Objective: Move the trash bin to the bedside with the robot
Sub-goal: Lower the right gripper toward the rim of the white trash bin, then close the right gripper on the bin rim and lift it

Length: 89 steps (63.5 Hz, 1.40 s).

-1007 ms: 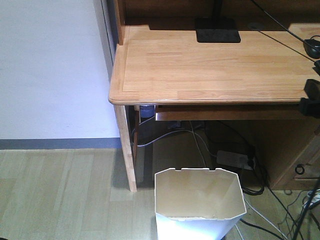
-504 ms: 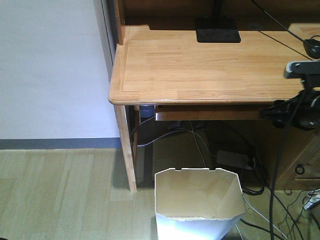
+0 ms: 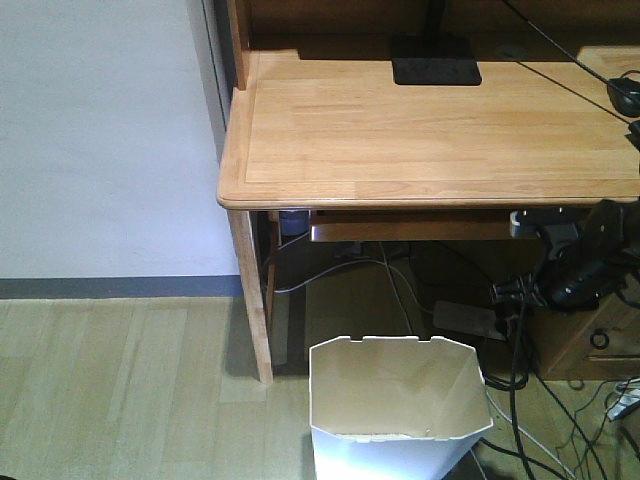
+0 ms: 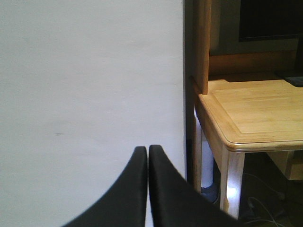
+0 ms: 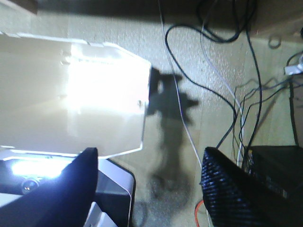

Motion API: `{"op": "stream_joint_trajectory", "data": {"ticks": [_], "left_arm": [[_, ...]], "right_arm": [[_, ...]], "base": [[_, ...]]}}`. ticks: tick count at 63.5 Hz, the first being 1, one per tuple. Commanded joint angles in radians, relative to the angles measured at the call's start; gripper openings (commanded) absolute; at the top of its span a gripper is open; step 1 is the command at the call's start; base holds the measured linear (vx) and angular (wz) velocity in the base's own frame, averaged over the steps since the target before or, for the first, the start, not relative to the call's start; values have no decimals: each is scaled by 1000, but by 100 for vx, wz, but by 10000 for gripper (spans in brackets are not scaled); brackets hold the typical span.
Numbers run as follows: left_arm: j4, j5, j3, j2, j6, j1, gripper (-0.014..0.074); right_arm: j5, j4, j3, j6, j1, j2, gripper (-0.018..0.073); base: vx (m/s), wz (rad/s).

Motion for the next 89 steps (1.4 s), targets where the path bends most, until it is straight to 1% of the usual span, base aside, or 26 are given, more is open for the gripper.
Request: {"op": "stream_joint_trajectory", "data": {"ticks": [1,6,13,24,47,56,77,83,89], "left_arm": [[-1,-73,-24,-5,-4,0,-6],[-1,-73,-24,-5,-4,0,-6],[-1,-73,-24,-5,-4,0,-6],[-1,-73,-24,-5,-4,0,-6],[-1,-73,-24,-5,-4,0,-6],[-1,-73,-24,-5,-4,0,-6],[-1,-73,-24,-5,-4,0,-6],[-1,-73,-24,-5,-4,0,-6],[-1,-73,-24,-5,-4,0,-6]], "right_arm": [[-62,53,-26,-112,-19,41,456],[-114,100,-29,-191,-19,114,456],[-164,165,-53,-254,-19,216,456],[-145,199,-150,-313,-19,373,456],[-132,214,-366,-318,-16,632,456],[-123,240,-438,-318,-16,716,456],[-53,254,-626,-318,-16,886,454],[-25,254,-673,-318,-16,926,437],[7,255,-719,-317,-16,962,393]], "base": [[0,0],[0,0],[0,0],[0,0],[0,0],[0,0],[0,0],[0,0],[0,0]]}}
